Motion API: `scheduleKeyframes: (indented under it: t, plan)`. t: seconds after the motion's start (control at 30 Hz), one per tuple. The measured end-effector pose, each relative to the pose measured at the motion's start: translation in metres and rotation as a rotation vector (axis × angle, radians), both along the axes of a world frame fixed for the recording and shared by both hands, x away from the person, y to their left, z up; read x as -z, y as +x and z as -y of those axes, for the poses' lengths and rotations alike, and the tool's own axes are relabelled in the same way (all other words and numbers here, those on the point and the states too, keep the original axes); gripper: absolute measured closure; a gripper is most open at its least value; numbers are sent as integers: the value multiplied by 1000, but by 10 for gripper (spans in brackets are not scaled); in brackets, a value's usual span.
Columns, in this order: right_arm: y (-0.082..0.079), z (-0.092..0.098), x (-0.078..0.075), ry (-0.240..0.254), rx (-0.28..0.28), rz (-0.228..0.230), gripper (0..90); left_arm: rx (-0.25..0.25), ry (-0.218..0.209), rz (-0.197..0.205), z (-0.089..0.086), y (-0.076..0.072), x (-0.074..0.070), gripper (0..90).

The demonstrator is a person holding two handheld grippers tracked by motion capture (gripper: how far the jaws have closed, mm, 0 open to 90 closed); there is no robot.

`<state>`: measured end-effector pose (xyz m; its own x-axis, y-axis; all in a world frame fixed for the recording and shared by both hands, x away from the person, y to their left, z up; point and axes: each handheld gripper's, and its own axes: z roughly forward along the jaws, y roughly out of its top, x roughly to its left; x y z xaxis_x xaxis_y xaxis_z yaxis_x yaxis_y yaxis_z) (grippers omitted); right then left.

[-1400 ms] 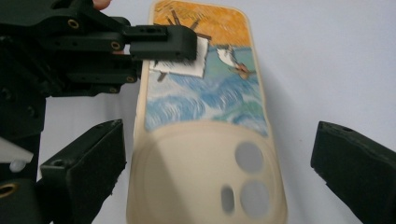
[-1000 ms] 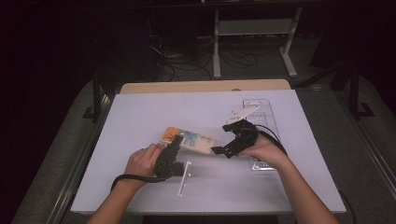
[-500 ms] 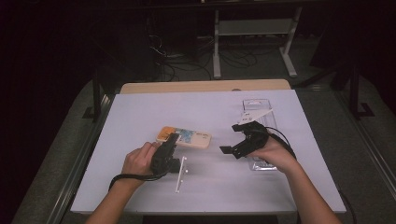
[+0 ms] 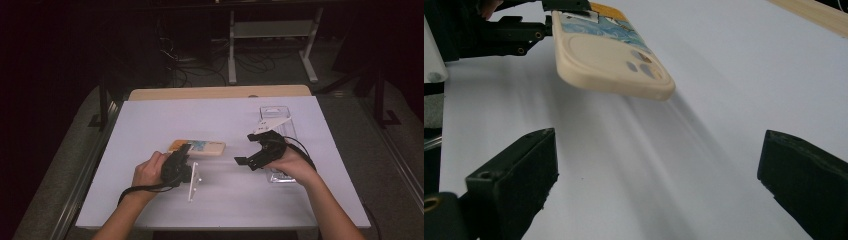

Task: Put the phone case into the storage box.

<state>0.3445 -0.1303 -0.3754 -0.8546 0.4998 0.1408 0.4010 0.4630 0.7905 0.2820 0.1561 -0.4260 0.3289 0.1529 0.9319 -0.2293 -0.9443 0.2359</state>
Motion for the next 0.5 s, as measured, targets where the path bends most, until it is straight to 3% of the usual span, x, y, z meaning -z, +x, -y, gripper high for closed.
scheduleKeyframes:
  t: [0.5]
  plan:
    - [0, -2, 1, -1, -3, -9, 23, -48, -133, -151, -1, 5, -9, 791]
